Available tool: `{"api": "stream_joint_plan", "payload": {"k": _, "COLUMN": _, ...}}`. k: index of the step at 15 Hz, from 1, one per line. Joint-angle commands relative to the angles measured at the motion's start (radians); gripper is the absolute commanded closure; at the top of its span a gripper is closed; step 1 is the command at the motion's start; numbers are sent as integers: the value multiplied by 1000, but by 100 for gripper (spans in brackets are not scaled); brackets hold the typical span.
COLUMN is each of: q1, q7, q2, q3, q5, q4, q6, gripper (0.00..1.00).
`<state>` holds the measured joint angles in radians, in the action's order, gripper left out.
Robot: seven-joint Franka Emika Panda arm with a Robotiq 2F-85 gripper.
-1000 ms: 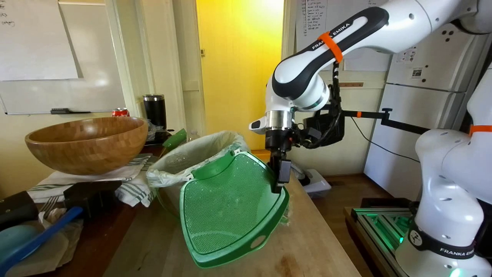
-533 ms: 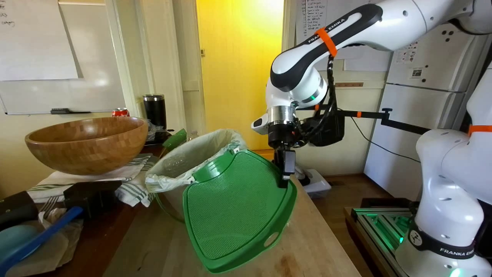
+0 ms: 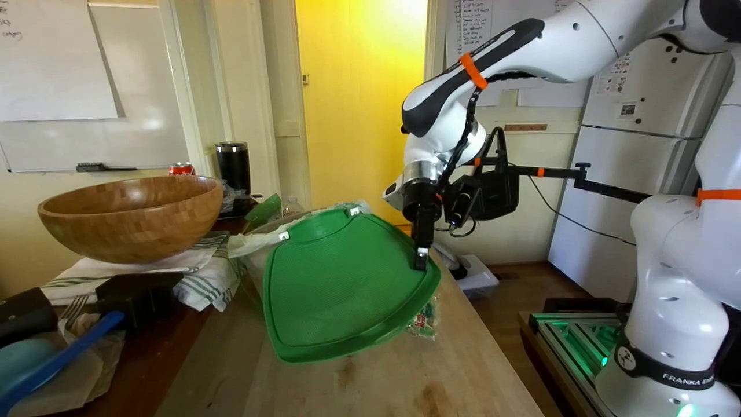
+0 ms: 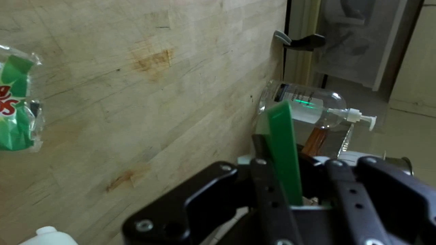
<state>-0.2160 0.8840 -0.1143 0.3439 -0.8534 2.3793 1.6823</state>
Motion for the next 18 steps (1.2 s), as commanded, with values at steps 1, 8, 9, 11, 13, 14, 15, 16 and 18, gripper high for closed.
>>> {"api": "stream_joint_plan", "payload": {"k": 1, "q1": -31, "q7": -82, "q2": 8, "q3": -10, "q5": -60, "q4": -26, "q6": -36, "gripper": 98}}
{"api": "stream_joint_plan", "payload": {"k": 8, "q1": -23, "q7": -209, "q2": 28, "q3": -41, "q5": -66, "q4": -43, "q6": -47, "gripper": 98}}
{"api": "stream_joint_plan", "payload": {"k": 9, "q1": -25, "q7": -215, "q2": 31, "q3": -42, "q5": -78, "q4": -45, "q6": -61, "gripper": 98}}
{"api": "stream_joint_plan", "payload": {"k": 11, "q1": -28, "q7": -224, "q2": 38, "q3": -41, "q5": -115, "q4": -47, "q6": -99, "gripper": 98}}
{"api": "stream_joint_plan", "payload": {"k": 13, "q1": -31, "q7": -238, "q2": 55, "q3": -39, "q5": -152, "q4": -51, "q6": -142, "gripper": 98}}
{"api": "stream_joint_plan", "payload": {"k": 14, "q1": -32, "q7": -253, "q2": 63, "q3": -40, "q5": -169, "q4": -53, "q6": -160, "gripper": 98}}
{"api": "stream_joint_plan", "payload": {"k": 15, "q1": -33, "q7": -265, "q2": 73, "q3": -39, "q5": -187, "q4": -57, "q6": -183, "gripper": 98}}
{"api": "stream_joint_plan", "payload": {"k": 16, "q1": -35, "q7": -277, "q2": 81, "q3": -39, "q5": -202, "q4": -59, "q6": -198, "gripper": 98}}
{"api": "stream_joint_plan", "payload": {"k": 18, "q1": -38, "q7": -309, "q2": 93, "q3": -40, "q5": -242, "q4": -67, "q6": -230, "gripper": 98}}
